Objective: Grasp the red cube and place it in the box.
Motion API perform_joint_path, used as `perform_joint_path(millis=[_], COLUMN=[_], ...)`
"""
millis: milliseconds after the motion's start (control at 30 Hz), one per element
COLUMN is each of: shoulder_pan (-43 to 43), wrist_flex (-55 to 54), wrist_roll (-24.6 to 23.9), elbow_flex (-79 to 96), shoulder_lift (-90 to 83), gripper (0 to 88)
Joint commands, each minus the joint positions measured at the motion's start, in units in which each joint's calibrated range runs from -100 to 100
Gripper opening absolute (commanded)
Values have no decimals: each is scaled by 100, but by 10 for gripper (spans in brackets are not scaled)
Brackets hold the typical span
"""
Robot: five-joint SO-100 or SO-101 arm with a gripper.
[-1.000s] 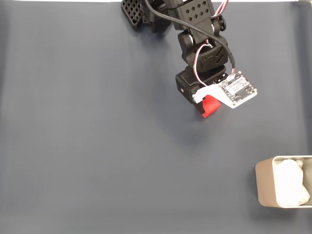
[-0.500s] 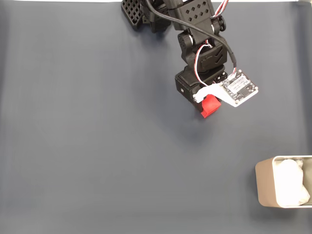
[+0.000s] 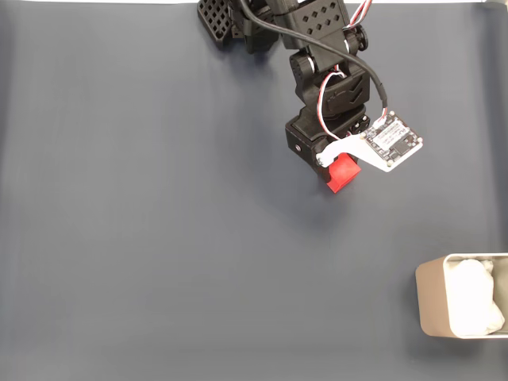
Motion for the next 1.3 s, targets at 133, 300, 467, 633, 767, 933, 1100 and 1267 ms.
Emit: perform_joint_path(millis=[133, 300, 467, 633, 767, 933, 1100, 1267], shoulder_pan=[14, 14, 14, 0, -28, -57, -113, -184], wrist_flex=[36, 134, 536, 1118, 1519, 1773, 1946, 2044], wrist_roll=[107, 83, 49, 24, 10, 24, 29, 29], elbow_flex=[-431, -577, -1006, -1763, -2502, -3323, -4163, -4965], shoulder_lift=[-17, -35, -286, -451, -416, -191, 173, 563], gripper=[90, 80, 72, 62, 60, 64, 65, 65])
